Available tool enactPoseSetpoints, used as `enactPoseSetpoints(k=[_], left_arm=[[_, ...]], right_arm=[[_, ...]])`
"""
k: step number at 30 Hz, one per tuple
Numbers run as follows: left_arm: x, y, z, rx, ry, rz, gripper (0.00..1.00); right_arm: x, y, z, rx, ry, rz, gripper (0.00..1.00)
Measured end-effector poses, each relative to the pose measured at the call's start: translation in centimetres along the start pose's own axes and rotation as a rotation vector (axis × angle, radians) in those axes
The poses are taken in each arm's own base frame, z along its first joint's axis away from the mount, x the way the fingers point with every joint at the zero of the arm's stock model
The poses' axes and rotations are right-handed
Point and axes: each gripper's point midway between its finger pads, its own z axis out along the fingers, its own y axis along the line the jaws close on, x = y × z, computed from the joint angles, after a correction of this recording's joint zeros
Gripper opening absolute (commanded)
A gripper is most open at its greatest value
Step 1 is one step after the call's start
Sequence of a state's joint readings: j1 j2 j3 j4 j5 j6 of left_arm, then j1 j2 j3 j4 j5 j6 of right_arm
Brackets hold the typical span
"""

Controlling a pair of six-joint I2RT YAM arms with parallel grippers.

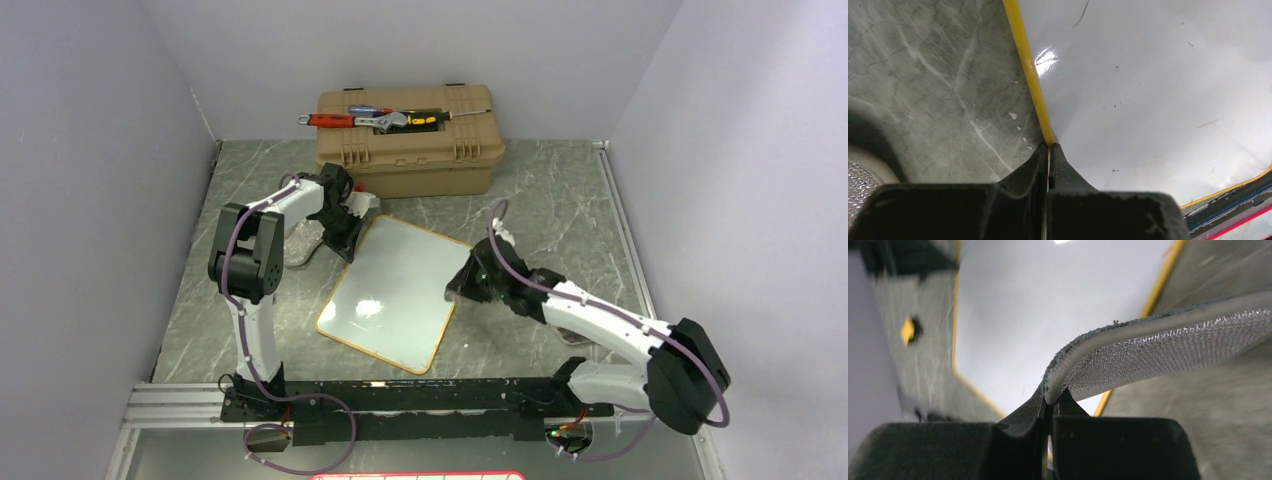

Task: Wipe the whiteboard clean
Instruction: Erase the whiteboard at the center of the board.

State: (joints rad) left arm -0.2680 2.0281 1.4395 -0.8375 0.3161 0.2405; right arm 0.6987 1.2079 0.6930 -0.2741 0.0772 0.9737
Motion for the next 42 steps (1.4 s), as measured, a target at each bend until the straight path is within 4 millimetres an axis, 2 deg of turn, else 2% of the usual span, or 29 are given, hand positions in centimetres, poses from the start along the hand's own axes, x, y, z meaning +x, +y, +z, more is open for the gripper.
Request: enactPoseSetpoints(k=[1,3,7,8,11,17,26,30,35,37,40,42], left_arm=[[0.0,0.0,0.0,0.0,0.0,-0.002,0.03],[0.0,0.0,0.1,0.001,0.003,-0.011,0.03],[0.0,0.0,0.1,0.001,0.004,-0.024,0.03],[0.1,0.0,0.1,0.001,0.005,-0.026,0.03],[0.1,0.0,0.2,0.002,0.008,-0.029,0.03],[0.2,-0.1,0.3,0.002,0.013,-0.033,0.03],[0.3,-0.2,0.5,-0.021,0.042,-0.025,0.03],[0.4,-0.2,0.7,-0.026,0.05,-0.024,0.03],[0.5,-0.4,0.8,-0.027,0.055,-0.018,0.03],[0.5,-0.5,0.8,-0.026,0.057,-0.014,0.03],[0.5,-0.6,0.8,-0.026,0.059,-0.009,0.03],[0.5,-0.6,0.8,-0.025,0.059,-0.006,0.03]], right_arm=[[1.0,0.7,-0.5,-0.04,0.019,-0.014,0.0],[4.5,1.8,-1.1,-0.108,0.095,-0.057,0.0],[11.2,1.6,-1.4,-0.139,0.26,-0.144,0.0],[12.5,1.5,-1.4,-0.14,0.292,-0.159,0.0],[14.6,1.0,-0.9,-0.13,0.339,-0.17,0.0],[16.6,0.5,0.5,-0.114,0.386,-0.171,0.0],[18.4,1.7,0.4,-0.189,0.471,-0.199,0.0],[19.8,3.3,0.9,-0.23,0.528,-0.219,0.0],[21.3,6.9,2.6,-0.283,0.588,-0.265,0.0],[21.8,7.8,3.0,-0.3,0.606,-0.279,0.0],[21.9,7.7,2.9,-0.308,0.6,-0.286,0.0],[21.7,6.9,2.3,-0.309,0.591,-0.283,0.0]])
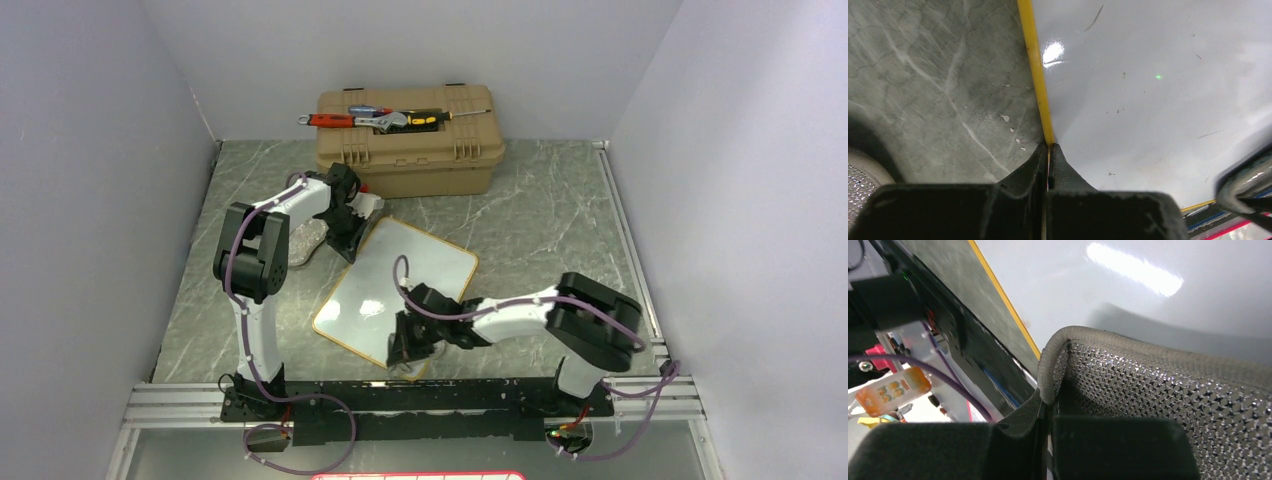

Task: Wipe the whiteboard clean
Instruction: Erase the whiteboard at the center of the board.

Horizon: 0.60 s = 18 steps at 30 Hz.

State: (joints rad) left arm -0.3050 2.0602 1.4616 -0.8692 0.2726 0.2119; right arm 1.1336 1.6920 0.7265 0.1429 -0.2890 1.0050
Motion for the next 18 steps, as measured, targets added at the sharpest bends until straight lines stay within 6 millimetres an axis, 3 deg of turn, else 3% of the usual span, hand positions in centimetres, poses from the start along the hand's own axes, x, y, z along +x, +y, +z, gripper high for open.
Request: enactPoseSetpoints(k=[5,8,12,18], left_arm=[[0.0,0.0,0.0,0.0,0.0,0.008,0.03],[0.0,0.0,-0.1,0.002,0.0,0.011,0.03],[0.0,0.0,0.0,0.004,0.0,0.012,0.03],[0.1,-0.1,0.0,0.008,-0.02,0.042,0.03]], right_arm=[[3.1,-2.8,-3.5,0.035,0.005,0.022,0.0],[4.2,-3.5,-4.6,0.057,0.016,0.025,0.0],[4.3,-3.4,-4.3,0.077,0.036,0.028,0.0],[3.2,-1.3,-2.0,0.068,0.079,0.012,0.0]])
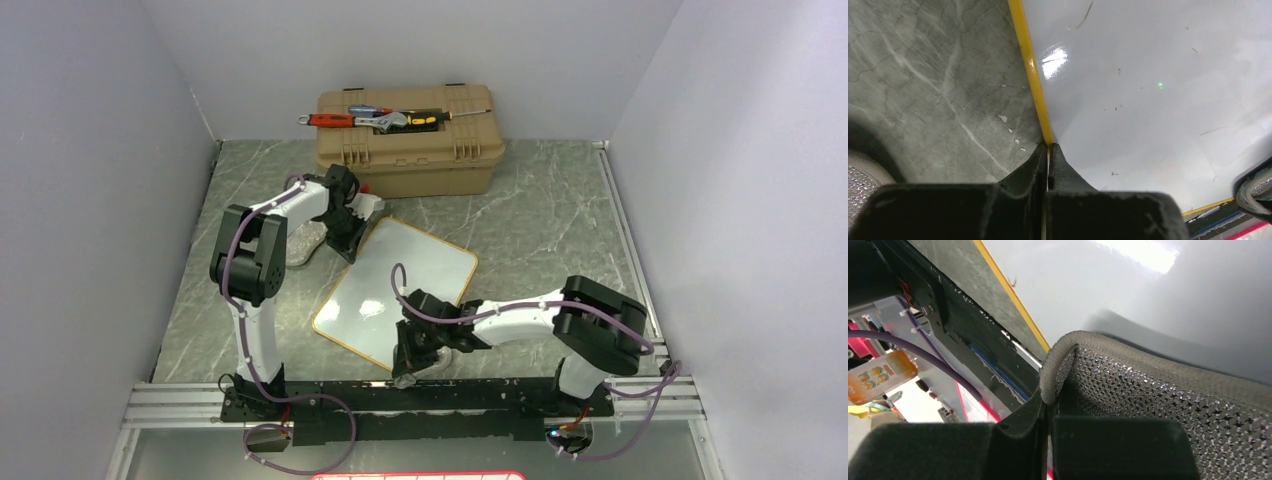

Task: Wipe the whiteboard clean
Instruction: Erase the whiteboard at the center of the board.

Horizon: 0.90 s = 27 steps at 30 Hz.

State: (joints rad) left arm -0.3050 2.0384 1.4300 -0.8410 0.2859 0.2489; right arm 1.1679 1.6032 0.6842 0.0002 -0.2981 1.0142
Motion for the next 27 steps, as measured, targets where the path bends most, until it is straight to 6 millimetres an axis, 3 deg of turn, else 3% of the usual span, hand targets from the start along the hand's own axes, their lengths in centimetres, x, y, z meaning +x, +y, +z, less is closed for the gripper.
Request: enactPoseSetpoints(k=[10,14,21,27], left_arm=[[0.1,0.0,0.1,0.001,-0.014,0.034,0.03],[0.1,0.0,0.1,0.0,-0.014,0.034,0.03],[0.1,0.0,0.1,0.0,-0.014,0.037,0.03],[0.1,0.0,0.1,0.001,-0.013,0.037,0.03]], right_arm=[[-3.1,1.8,1.9,-0.046,0.015,-0.009,0.0],[-4.3,1.5,1.8,-0.072,-0.017,0.003,0.0],[-3.0,-1.9,-1.0,-0.047,-0.087,0.041,0.0],[-3.1,0.1,0.8,-0.07,-0.052,0.025,0.0]])
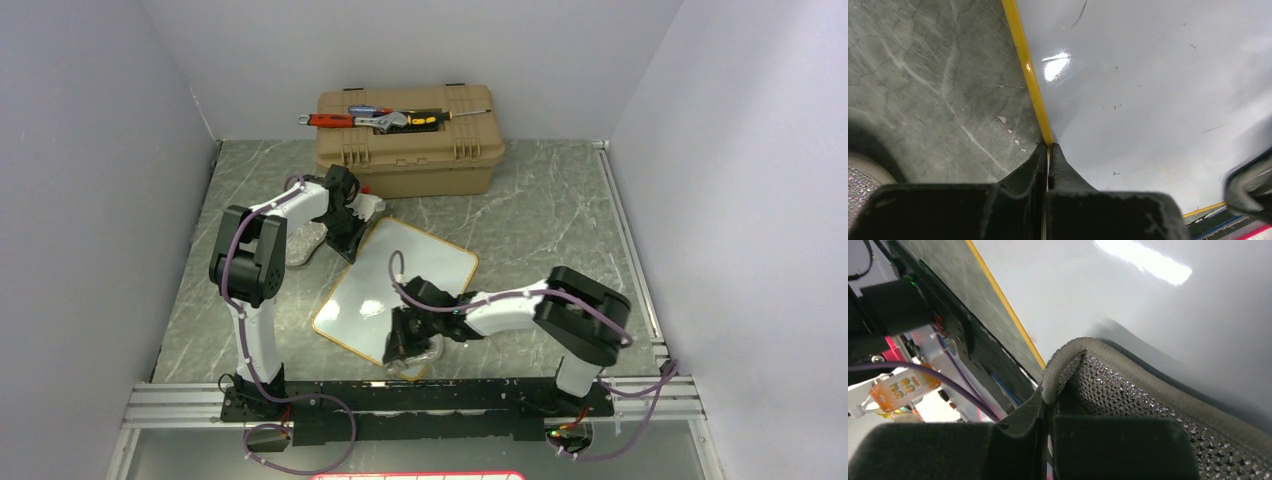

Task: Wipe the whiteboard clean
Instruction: Erase the whiteboard at the center of the board.

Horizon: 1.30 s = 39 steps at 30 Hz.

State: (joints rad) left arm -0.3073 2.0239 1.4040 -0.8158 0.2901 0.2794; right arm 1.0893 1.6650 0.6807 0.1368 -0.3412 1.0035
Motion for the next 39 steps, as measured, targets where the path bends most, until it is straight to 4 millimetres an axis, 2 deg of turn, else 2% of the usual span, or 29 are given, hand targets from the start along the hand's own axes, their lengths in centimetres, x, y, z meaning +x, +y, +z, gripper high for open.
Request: enactPoseSetpoints(k=[5,9,11,13,18,21,26,32,36,39], left_arm=[[0.0,0.0,0.0,0.001,0.001,0.0,0.03],[0.0,0.0,0.0,0.001,0.002,-0.001,0.03],[0.0,0.0,0.0,0.001,0.002,-0.001,0.03],[0.0,0.0,-0.1,0.001,0.002,0.0,0.03],[-0.1,0.0,-0.1,0.003,0.007,-0.002,0.03],[-0.1,0.0,-0.1,0.003,0.009,-0.002,0.03],[-0.1,0.0,-0.2,0.003,0.01,-0.003,0.03],[-0.1,0.0,-0.2,0.004,0.013,-0.004,0.03],[-0.1,0.0,-0.2,0.004,0.013,-0.003,0.03],[-0.1,0.0,-0.2,0.004,0.013,-0.003,0.03]], right_arm=[[-2.6,3.4,3.5,-0.019,0.013,-0.052,0.0],[-3.7,4.0,4.4,-0.032,-0.004,-0.061,0.0],[-3.5,3.3,3.9,-0.046,-0.026,-0.051,0.0],[-3.0,2.1,2.6,-0.046,-0.047,-0.03,0.0],[0.4,-1.8,-1.9,-0.02,-0.072,0.022,0.0],[1.7,-2.9,-3.2,-0.006,-0.071,0.033,0.0],[1.7,-2.6,-2.5,0.009,-0.036,0.041,0.0],[0.0,1.1,1.0,-0.025,0.024,-0.005,0.0],[0.0,0.2,0.4,-0.007,0.0,-0.003,0.0],[0.4,-1.9,-1.7,0.024,-0.039,0.02,0.0]])
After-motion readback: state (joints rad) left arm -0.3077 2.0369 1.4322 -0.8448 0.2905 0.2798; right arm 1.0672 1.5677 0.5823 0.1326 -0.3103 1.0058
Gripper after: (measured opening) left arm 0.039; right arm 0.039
